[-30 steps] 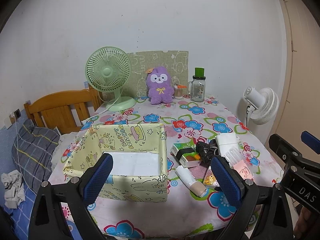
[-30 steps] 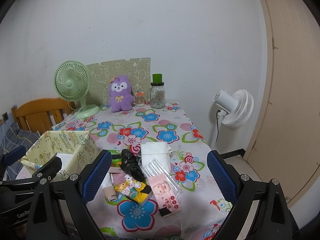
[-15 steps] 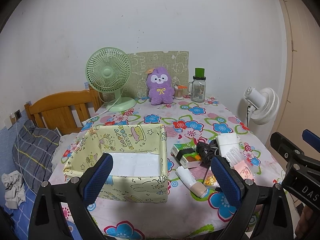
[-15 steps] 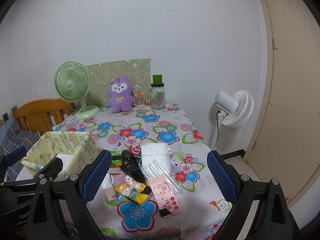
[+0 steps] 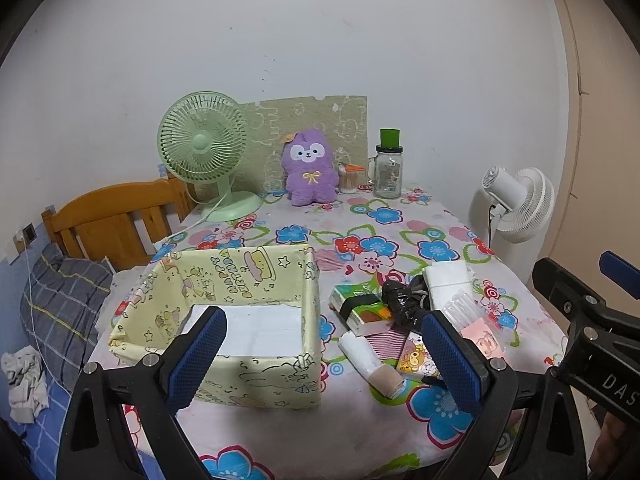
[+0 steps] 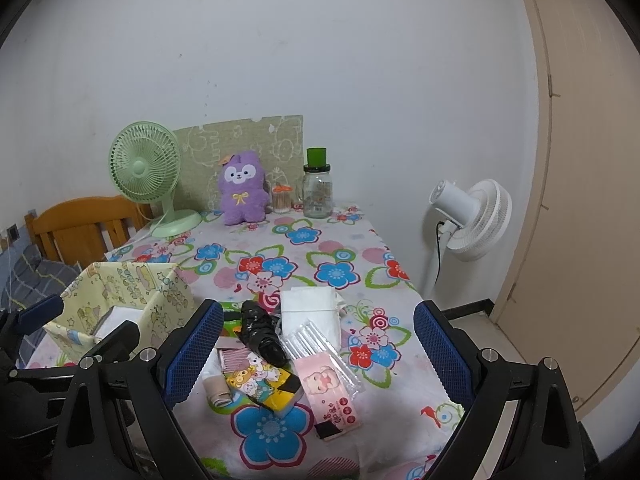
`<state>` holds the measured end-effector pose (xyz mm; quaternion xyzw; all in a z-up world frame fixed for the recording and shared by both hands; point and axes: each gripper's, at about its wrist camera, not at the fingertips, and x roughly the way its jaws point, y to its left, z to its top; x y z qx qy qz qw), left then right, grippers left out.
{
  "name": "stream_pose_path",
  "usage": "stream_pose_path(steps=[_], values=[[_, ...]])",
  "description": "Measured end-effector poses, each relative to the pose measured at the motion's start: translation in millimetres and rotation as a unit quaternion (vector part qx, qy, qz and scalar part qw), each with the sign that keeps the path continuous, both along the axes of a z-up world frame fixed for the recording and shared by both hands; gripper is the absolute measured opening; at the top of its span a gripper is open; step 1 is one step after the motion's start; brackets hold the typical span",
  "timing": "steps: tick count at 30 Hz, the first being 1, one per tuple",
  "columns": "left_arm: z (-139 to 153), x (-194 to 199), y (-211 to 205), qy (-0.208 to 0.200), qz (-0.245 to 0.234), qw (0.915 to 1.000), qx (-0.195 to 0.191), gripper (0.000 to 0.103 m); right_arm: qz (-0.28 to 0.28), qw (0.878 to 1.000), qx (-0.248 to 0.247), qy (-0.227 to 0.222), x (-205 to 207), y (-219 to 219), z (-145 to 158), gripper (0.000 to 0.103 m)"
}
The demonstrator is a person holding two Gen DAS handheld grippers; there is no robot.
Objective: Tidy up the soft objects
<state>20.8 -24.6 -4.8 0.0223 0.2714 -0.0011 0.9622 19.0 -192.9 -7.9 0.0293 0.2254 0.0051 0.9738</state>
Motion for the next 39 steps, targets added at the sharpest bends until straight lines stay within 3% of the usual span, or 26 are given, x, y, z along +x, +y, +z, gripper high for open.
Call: stream_pose_path(steps=[23,39], values=[[-35,27,-58,0.049,-0.050,0.9975,0.008,0.094,0.003,0.999,0.000,0.041,32,-27,-30,0.092],[-70,55,-79,0.105,-0.063,0.9922,0.019,0.091,0.027,0.994,0.004,0.104,68,-33,-68,0.089]])
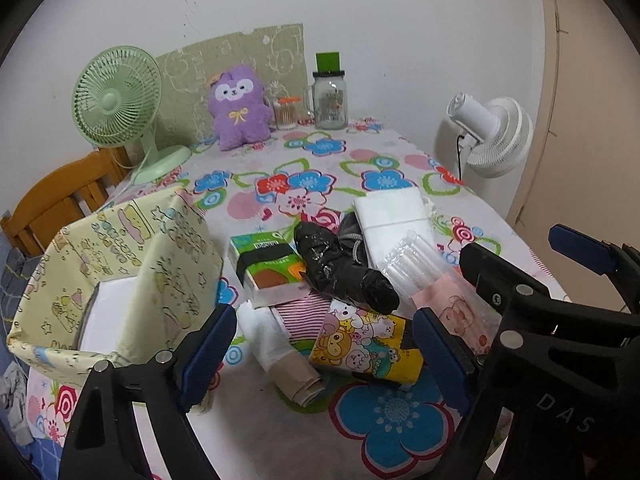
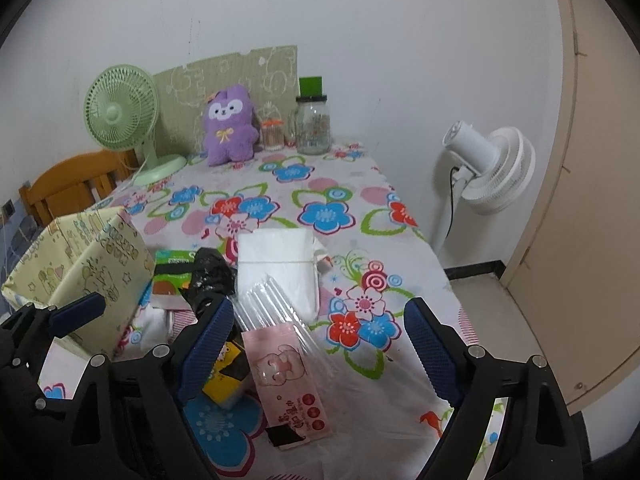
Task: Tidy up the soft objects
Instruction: 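Reach the left tool to the yellow cartoon pouch while the right tool reaches the pink tissue pack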
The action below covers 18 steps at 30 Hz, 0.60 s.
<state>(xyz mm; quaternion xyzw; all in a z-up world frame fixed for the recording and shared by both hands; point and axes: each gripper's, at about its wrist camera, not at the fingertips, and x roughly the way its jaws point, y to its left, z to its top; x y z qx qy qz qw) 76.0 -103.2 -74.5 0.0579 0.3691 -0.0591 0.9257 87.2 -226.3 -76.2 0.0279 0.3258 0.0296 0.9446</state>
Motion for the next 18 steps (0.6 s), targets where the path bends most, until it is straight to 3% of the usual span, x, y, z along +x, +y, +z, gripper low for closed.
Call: stream_pose_path(steps=[18], values=[[-31,30,-4,0.041,-0.004,0.9990,0.016,0.089,0.027,0.997,0.012,0.072,40,9,-38,0.083]])
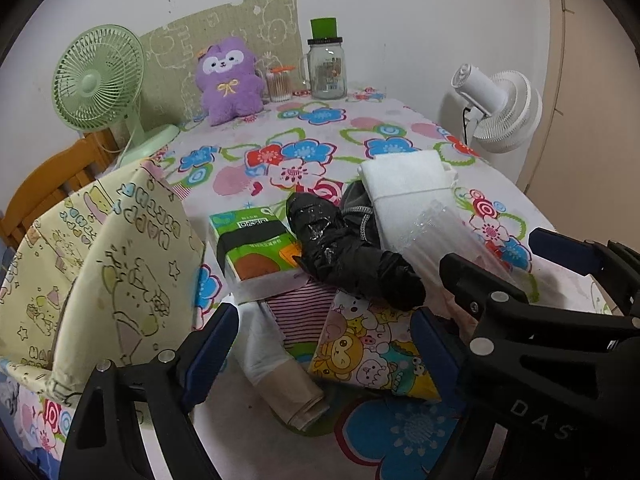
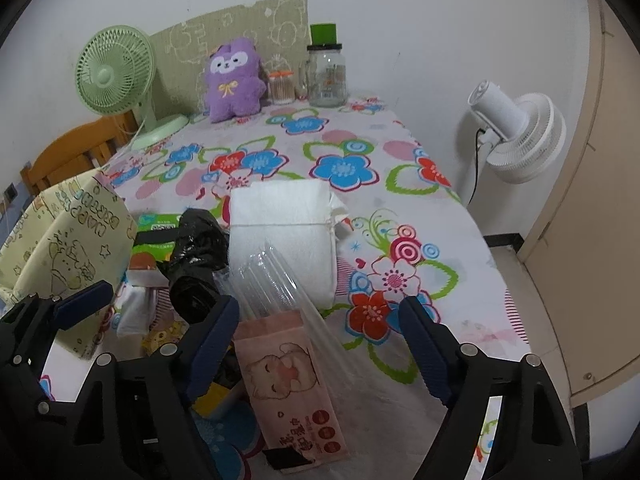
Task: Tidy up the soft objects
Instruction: 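Reach the left tool to the yellow cartoon pouch while the right tool reaches the pink tissue pack, then grasp the yellow cartoon pouch with the left tool while the right tool grasps the pink tissue pack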
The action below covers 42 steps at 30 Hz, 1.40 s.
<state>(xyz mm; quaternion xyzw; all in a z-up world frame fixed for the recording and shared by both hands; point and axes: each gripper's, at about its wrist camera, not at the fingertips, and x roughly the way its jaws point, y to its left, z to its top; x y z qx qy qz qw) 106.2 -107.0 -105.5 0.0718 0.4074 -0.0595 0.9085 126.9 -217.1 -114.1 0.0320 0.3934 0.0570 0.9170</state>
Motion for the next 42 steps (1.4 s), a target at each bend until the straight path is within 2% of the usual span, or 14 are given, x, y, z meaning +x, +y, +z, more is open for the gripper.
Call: stream_pose_path(steps=[8,14,20,21,22,29,37,42], values=[[-4,-6,0,0.004,-0.005,1.0000,-0.005,0.088,0.000,1.000,-0.001,0.012,-7,-1,-2,0.082],[-5,-13,0,0.000,-0.007,1.0000,-0.004,0.088,0.007,0.999,0.021,0.029,-9,2,-8,0.076],[-5,-15,0,-0.001,-0.009,1.0000,0.001,0.088,0.017,0.998,0.034,0.043,-9,5,-13,0.060],[-4,-15,0,-0.001,-0.009,1.0000,0.001,0.088,0.020,0.998,0.036,0.042,-9,6,-13,0.055],[-4,-16,0,-0.001,-0.008,1.0000,0.001,0.088,0.024,0.998,0.039,0.041,-10,7,-13,0.045],[-2,-16,0,-0.005,-0.009,0.9999,-0.001,0.089,0.013,0.999,0.036,0.036,-11,2,-11,0.043],[2,-25,-10,-0.010,-0.033,0.9994,-0.004,0.097,0.002,0.999,0.036,0.019,-17,-7,-2,0.043],[-4,-22,-18,0.000,-0.045,0.9990,-0.002,0.098,-0.001,0.999,0.035,0.016,-22,-11,1,0.043]])
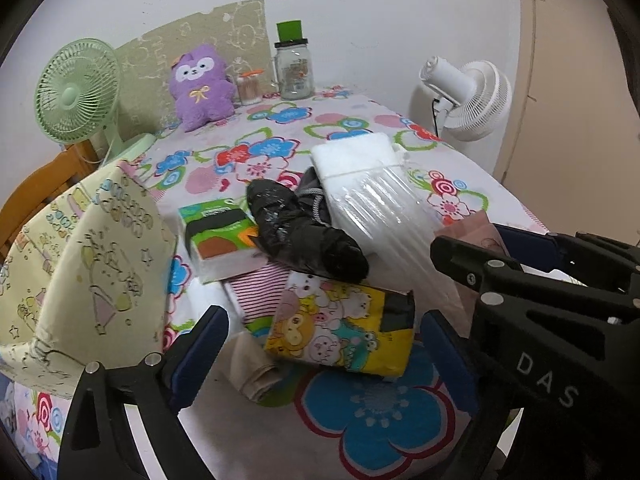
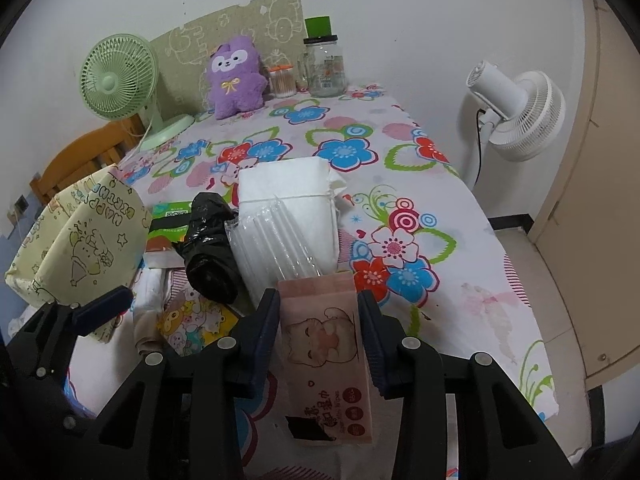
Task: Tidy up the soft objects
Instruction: 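Grasp the yellow cartoon pouch with the left tool while the right tool grasps the pink tissue pack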
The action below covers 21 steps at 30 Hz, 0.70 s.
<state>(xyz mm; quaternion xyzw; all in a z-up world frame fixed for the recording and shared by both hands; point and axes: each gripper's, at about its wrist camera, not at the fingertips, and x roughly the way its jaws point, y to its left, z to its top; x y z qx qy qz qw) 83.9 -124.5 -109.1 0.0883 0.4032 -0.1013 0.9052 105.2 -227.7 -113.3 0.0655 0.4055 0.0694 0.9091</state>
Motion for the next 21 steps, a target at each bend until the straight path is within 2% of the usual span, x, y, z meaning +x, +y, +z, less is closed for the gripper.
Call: stream_pose_path(steps=[6,8,9,10,21], values=[[-7,10,1,0.010,0.001,0.9999,-0.006,0.097,-0.001,1.000,-0.001,0.011,5,2,-7,0.043],[-9,14,1,0.016,-0.002,0.9998,-0.014,0.092,0.000,1.000,-0.003,0.015,8,3,-9,0.043],[-10,15,1,0.021,-0.005,0.9996,-0.017,0.080,0.000,1.000,-0.003,0.016,8,3,-9,0.043],[-13,17,0,0.033,-0.006,0.9994,-0.010,0.076,0.000,1.000,-0.004,0.017,10,4,-10,0.043],[-2,9,4,0.020,-0.010,0.9994,-0.025,0.072,-0.001,1.000,-0.012,0.014,9,9,-6,0.043]])
